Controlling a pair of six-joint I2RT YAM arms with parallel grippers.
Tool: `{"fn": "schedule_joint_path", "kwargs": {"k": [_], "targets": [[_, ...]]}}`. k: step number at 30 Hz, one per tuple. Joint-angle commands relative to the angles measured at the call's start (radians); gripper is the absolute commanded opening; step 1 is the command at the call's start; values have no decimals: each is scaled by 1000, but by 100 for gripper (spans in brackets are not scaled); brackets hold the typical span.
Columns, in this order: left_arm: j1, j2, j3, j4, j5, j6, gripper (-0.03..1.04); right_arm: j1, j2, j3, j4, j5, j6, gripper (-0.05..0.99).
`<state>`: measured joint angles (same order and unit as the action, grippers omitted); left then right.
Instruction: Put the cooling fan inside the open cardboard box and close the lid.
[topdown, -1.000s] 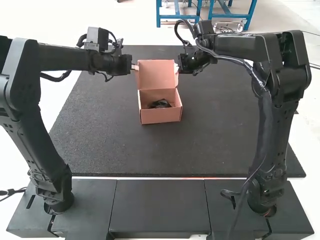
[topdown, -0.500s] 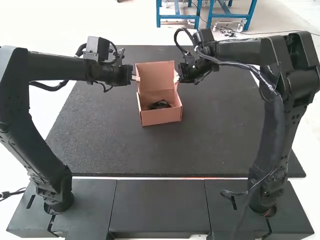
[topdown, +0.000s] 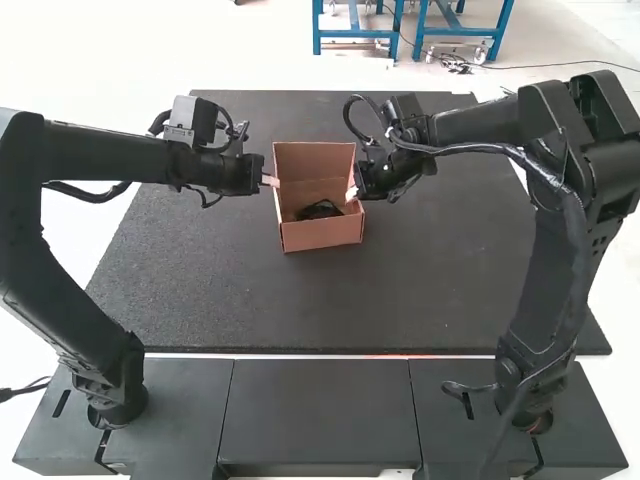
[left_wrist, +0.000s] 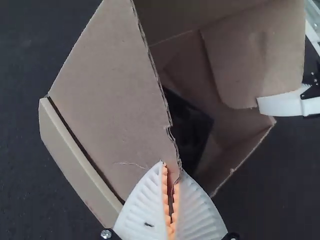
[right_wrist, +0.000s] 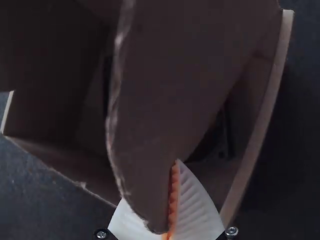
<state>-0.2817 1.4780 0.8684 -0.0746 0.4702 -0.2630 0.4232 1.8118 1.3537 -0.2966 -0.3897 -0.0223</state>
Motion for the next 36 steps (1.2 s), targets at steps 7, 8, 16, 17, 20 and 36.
{"fn": "schedule_joint_path", "kwargs": {"k": [7,8,16,17,20,36], "targets": [[-11,-62,-89,39,27,2,1,22,-65,-108,30,-55,-7,-2],[-11,-65,-100,44,27,1,1,20,-71,-120,39,-55,-7,-2],[-22,-79,-174,113,27,-25,4,20,-97,-171,71,-51,-5,8],[-25,-82,-175,121,24,-30,7,20,-101,-173,71,-48,-5,12],[-27,-88,-167,128,21,-35,40,19,-111,-174,71,-41,-4,30],[-14,-208,-37,105,53,-116,85,23,-243,-186,128,-43,68,91]]}}
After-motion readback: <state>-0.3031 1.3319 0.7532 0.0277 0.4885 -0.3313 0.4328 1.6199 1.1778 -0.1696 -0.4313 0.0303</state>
